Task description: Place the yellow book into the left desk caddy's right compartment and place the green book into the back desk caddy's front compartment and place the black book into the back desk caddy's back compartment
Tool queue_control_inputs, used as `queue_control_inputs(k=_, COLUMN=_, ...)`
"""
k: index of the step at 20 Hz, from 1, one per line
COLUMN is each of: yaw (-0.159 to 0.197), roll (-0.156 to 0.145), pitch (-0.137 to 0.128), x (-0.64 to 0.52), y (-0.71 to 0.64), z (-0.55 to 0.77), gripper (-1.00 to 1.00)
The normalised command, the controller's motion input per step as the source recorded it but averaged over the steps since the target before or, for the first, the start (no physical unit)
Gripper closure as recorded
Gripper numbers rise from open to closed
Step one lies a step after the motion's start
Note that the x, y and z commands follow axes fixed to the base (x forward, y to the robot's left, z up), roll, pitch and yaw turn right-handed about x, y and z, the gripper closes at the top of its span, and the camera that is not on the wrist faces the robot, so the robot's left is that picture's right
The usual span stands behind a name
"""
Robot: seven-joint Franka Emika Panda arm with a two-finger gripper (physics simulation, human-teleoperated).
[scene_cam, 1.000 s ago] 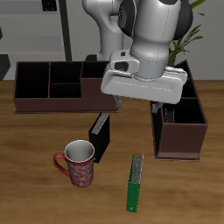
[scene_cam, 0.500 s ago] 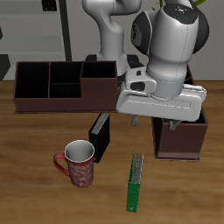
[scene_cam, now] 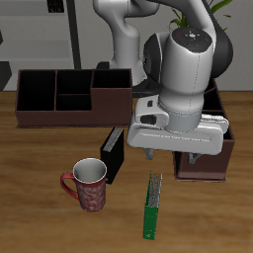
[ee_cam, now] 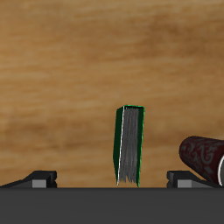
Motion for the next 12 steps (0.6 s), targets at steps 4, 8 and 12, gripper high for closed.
queue_control_inputs(k=4, yaw=-0.025, roll=0.021, pitch=0.007, x=0.24, y=-0.23, z=-0.21, gripper=-1.00)
queue_control_inputs(k=8, yaw=0.005, roll=0.040, pitch=0.030, x=0.13, y=-0.19, z=-0.11, gripper=-1.00)
queue_control_inputs(k=12, yaw=0.040, roll=0.049, pitch=0.045, x=0.16, y=-0.17, z=-0.14, gripper=-1.00)
